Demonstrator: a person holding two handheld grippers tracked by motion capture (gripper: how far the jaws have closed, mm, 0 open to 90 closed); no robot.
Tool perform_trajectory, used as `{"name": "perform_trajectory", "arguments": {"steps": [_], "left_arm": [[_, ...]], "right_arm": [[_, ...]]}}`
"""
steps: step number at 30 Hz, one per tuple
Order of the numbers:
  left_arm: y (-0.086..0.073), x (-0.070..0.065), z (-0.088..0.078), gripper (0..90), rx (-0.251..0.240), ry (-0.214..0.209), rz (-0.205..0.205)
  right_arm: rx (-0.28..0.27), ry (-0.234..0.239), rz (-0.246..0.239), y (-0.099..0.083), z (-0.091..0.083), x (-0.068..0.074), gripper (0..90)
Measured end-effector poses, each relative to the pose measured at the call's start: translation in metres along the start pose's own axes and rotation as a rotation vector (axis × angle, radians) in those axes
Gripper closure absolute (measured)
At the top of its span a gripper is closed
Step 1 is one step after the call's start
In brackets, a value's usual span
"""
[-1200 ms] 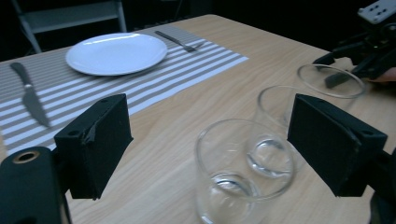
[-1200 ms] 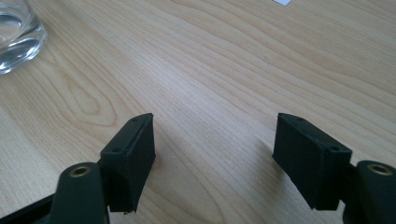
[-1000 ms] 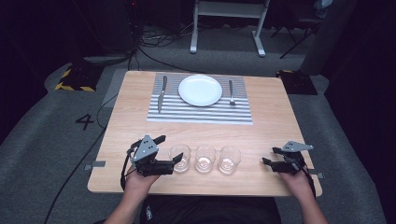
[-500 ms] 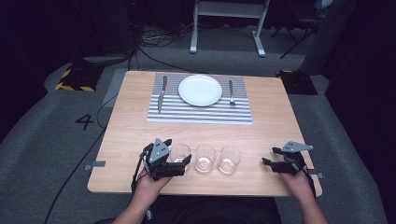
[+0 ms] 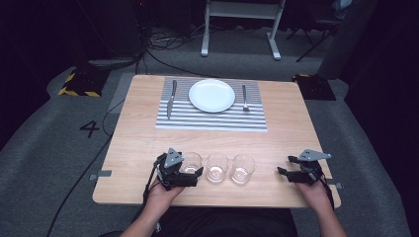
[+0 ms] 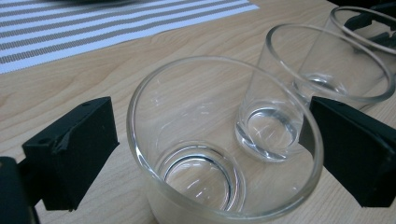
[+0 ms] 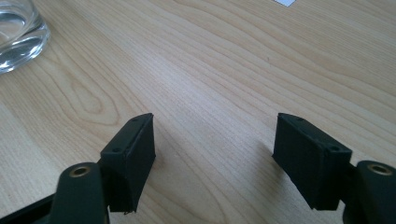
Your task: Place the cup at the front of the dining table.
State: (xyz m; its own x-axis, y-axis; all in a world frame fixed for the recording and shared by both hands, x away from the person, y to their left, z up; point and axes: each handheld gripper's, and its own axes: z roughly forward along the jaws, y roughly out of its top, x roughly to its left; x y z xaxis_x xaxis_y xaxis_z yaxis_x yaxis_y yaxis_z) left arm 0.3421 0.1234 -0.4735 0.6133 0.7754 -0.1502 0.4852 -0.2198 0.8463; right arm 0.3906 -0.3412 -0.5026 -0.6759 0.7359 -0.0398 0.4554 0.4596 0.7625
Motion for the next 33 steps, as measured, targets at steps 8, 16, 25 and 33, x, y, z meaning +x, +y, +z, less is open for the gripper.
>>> {"name": "perform_trajectory", "arguments": {"steps": [8, 16, 25, 33], "left_arm": [[-0.010, 0.000, 0.012, 7.6, 0.052, -0.036, -0.002], [-0.013, -0.001, 0.009, 18.6, 0.035, 0.002, 0.047], [-0.010, 0.000, 0.007, 20.0, 0.041, -0.014, 0.030], [-0.002, 0.006, -0.002, 20.2, 0.048, -0.005, 0.017]], "right_arm": [[0.000, 0.000, 0.000, 0.000, 0.000, 0.000, 29.8], [0.001, 0.001, 0.001, 0.000, 0.000, 0.000, 29.8], [0.002, 0.004, 0.002, 0.000, 0.000, 0.000, 29.8], [0.001, 0.006, -0.001, 0.000, 0.000, 0.000, 29.8]]}}
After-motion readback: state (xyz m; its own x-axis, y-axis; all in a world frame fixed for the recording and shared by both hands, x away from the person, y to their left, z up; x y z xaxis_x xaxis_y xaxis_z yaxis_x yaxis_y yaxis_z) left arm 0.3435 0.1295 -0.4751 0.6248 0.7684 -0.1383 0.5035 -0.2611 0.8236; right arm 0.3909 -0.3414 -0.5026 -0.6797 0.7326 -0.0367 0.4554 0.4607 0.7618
